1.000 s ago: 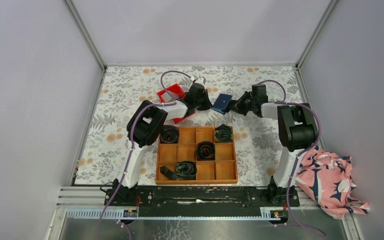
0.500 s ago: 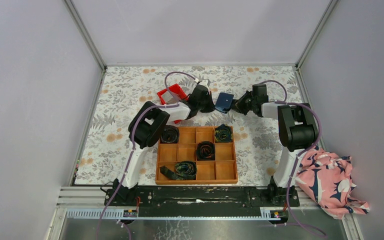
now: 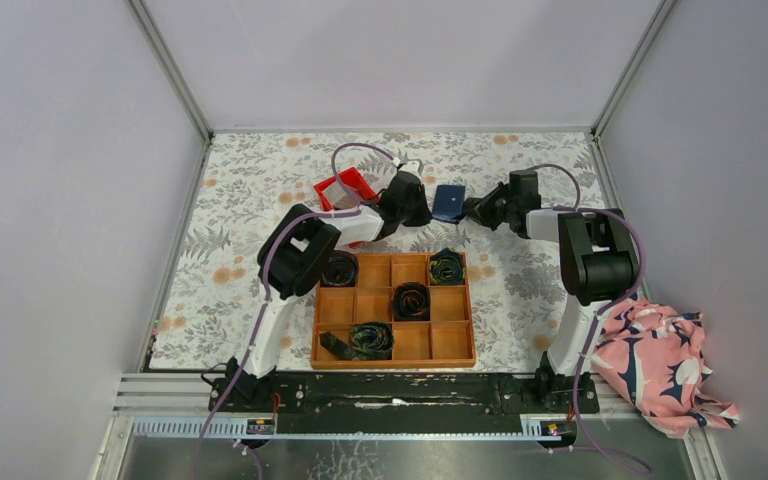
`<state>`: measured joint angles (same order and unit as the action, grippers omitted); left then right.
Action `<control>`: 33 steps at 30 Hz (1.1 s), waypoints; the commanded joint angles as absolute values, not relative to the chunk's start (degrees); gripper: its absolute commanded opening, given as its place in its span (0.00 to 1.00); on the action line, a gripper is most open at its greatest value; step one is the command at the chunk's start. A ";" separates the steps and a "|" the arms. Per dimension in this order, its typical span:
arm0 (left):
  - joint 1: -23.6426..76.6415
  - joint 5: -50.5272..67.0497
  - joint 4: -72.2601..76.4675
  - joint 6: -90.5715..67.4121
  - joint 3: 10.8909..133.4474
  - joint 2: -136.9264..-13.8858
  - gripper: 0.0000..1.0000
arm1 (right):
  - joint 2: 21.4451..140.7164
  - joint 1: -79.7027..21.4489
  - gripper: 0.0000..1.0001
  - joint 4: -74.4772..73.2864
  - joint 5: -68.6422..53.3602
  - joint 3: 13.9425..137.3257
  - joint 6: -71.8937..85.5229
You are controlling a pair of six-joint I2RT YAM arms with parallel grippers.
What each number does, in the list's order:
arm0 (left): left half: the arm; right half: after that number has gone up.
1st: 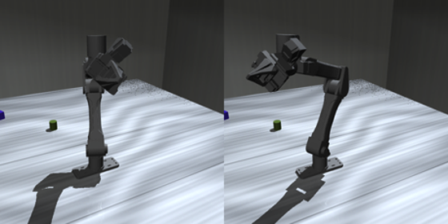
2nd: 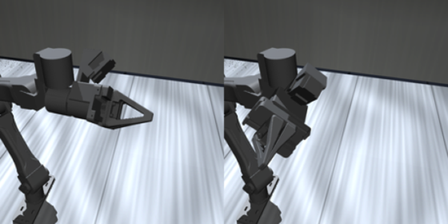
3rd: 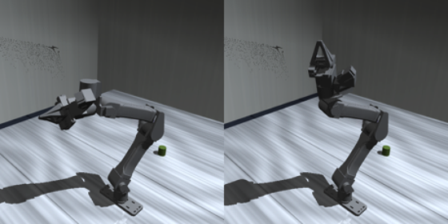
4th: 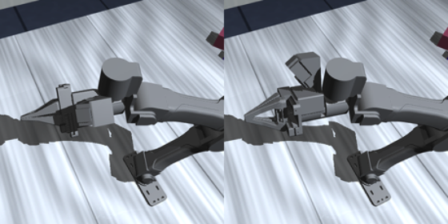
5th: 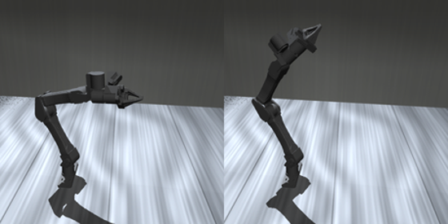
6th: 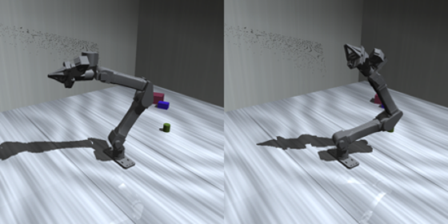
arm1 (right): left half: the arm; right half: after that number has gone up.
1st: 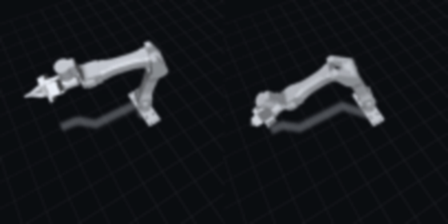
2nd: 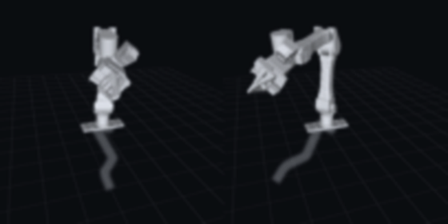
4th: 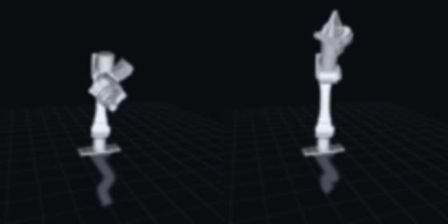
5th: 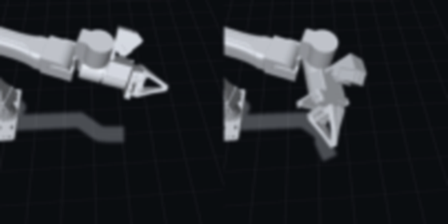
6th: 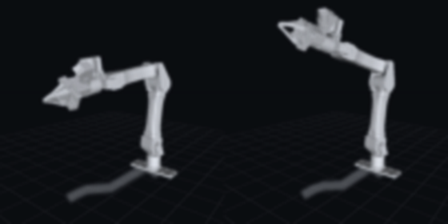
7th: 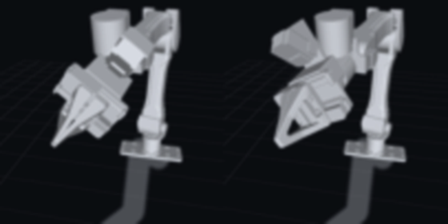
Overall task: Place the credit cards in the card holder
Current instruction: Insert the credit card into the card holder.
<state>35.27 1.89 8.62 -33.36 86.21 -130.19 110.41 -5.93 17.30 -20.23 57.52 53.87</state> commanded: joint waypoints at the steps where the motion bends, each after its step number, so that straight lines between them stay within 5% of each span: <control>1: 34.89 -3.29 -1.16 -30.96 84.34 -129.87 0.16 | 109.37 -5.30 0.00 22.43 -21.82 56.98 54.66; 17: 33.41 -4.39 -4.58 -28.28 92.59 -131.20 0.23 | 115.44 -4.39 0.00 26.41 -29.20 59.63 51.92; 33: 33.14 2.80 0.44 -26.89 95.49 -134.14 0.18 | 116.10 -4.47 0.00 24.87 -31.51 64.73 45.70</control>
<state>33.58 0.08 -1.76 -28.34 94.15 -132.05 116.22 -4.54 25.06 -29.69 60.97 49.25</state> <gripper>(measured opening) 0.199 0.017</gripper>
